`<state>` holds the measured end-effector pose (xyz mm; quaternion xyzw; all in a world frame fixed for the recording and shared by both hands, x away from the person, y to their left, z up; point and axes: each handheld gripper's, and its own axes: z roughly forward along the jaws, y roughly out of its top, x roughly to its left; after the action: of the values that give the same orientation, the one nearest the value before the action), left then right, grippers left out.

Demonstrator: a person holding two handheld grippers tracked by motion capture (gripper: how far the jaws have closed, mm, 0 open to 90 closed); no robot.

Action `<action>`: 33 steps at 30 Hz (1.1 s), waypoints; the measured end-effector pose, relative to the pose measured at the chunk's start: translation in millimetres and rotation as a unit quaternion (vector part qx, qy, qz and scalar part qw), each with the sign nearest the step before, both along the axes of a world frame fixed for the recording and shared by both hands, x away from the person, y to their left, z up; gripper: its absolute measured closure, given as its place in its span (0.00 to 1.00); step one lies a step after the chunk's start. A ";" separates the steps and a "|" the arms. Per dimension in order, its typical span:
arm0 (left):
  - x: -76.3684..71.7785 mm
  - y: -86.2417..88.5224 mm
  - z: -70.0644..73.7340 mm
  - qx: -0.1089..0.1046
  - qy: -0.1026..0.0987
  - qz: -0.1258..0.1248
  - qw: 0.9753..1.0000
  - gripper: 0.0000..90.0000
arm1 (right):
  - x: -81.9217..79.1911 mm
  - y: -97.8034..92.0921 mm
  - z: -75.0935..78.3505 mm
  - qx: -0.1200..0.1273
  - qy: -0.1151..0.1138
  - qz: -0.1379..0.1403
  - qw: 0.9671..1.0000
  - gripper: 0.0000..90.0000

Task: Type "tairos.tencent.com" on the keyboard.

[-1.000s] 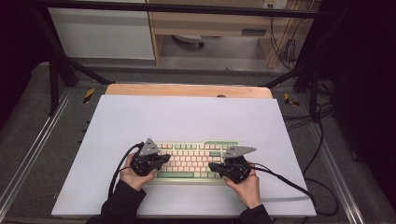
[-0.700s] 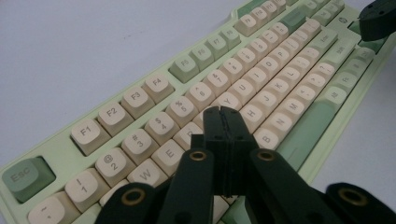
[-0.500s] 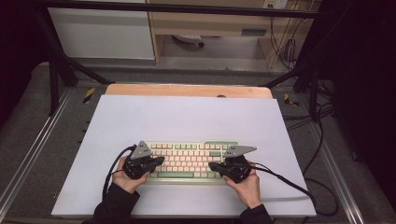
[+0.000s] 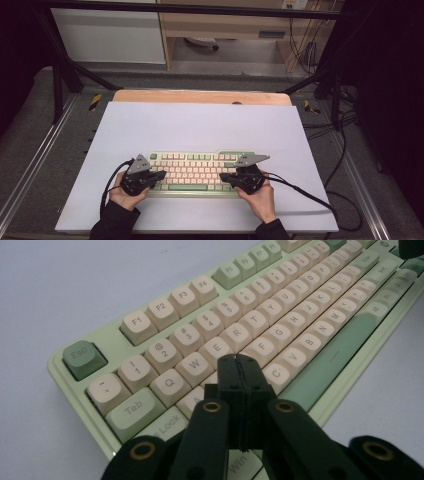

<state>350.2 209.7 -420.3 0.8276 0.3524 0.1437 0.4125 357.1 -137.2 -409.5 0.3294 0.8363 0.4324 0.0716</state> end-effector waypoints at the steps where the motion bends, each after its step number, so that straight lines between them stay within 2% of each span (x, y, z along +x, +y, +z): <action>1: -0.4 1.0 0.0 -0.001 -0.001 0.001 1.000 1.00 | 0.6 1.7 -0.2 0.000 0.001 0.002 1.000 1.00; 15: -2.8 9.7 -1.8 -0.005 0.000 0.007 1.000 1.00 | 7.2 22.1 -10.6 -0.006 0.013 0.016 1.000 1.00; 33: -3.4 8.6 -5.7 -0.001 0.004 0.003 1.000 1.00 | 9.4 26.6 -20.7 -0.013 0.016 0.022 1.000 1.00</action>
<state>346.8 218.3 -425.9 0.8266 0.3567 0.1411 0.4119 366.5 -110.6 -430.2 0.3168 0.8499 0.4178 0.0531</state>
